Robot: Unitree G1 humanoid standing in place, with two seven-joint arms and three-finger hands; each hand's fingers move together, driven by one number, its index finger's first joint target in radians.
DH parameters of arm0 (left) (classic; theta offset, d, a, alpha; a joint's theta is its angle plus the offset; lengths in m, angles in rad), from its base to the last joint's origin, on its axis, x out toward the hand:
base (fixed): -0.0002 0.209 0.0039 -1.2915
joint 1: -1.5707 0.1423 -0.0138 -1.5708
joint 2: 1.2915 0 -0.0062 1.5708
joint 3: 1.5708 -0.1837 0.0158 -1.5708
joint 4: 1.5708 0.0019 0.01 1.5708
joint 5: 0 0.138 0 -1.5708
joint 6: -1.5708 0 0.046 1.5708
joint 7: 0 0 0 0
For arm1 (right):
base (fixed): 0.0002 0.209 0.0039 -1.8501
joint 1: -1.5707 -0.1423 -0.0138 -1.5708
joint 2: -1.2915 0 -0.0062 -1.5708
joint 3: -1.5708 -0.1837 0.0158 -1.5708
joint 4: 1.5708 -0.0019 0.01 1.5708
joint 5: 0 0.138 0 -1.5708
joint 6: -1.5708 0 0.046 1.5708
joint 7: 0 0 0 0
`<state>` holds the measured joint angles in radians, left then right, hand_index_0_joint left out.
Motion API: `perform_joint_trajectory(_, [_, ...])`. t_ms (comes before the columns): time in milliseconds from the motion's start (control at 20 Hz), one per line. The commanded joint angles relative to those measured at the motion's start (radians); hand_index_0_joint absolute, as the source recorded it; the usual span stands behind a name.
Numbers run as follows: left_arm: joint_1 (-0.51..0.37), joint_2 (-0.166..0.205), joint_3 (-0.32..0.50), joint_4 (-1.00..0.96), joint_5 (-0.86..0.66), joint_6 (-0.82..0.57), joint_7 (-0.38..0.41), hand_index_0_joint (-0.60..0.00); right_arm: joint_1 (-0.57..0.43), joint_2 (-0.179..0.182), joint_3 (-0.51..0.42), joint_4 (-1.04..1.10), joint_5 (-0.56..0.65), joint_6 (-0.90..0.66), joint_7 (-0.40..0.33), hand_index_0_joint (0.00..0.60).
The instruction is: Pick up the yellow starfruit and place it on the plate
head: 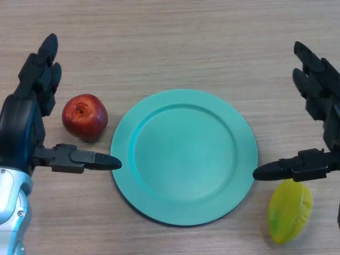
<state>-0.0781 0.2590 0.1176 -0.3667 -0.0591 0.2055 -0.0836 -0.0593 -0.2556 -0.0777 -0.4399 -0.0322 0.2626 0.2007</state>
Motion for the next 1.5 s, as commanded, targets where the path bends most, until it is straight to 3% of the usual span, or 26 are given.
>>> perform_joint_trajectory(50, [-0.033, 0.023, 0.036, -0.058, -0.020, -0.119, 0.016, 0.000, -0.030, -0.029, -0.058, -0.051, 0.004, -0.143, -0.013, 0.000])
perform_joint_trajectory(450, [-0.048, 0.024, 0.029, -0.069, -0.038, -0.074, 0.000, 0.000, -0.010, -0.036, -0.096, -0.065, 0.029, -0.143, -0.017, 0.000])
perform_joint_trajectory(650, [-0.064, 0.016, 0.003, -0.036, -0.014, -0.122, 0.024, 0.000, 0.052, -0.026, -0.123, -0.112, 0.003, -0.145, -0.001, 0.000])
perform_joint_trajectory(850, [-0.071, 0.015, -0.010, -0.014, -0.016, -0.088, -0.014, 0.000, 0.127, -0.005, -0.153, -0.133, -0.076, -0.193, -0.013, 0.000])
perform_joint_trajectory(1050, [-0.084, 0.012, -0.015, 0.022, -0.003, -0.136, -0.007, 0.000, 0.175, -0.017, -0.223, -0.084, -0.141, -0.299, 0.094, 0.000])
perform_joint_trajectory(1150, [-0.088, 0.012, -0.017, 0.035, 0.002, -0.158, 0.000, 0.000, 0.177, -0.035, -0.246, 0.000, -0.223, -0.440, 0.142, 0.000])
perform_joint_trajectory(1250, [-0.093, 0.012, -0.021, 0.042, 0.011, -0.173, 0.003, 0.000, 0.168, -0.061, -0.264, 0.081, -0.268, -0.570, 0.183, 0.000])
perform_joint_trajectory(1500, [-0.084, 0.014, -0.010, 0.043, 0.004, -0.198, 0.009, 0.000, 0.156, -0.139, -0.297, 0.226, -0.362, -0.807, 0.385, 0.000])
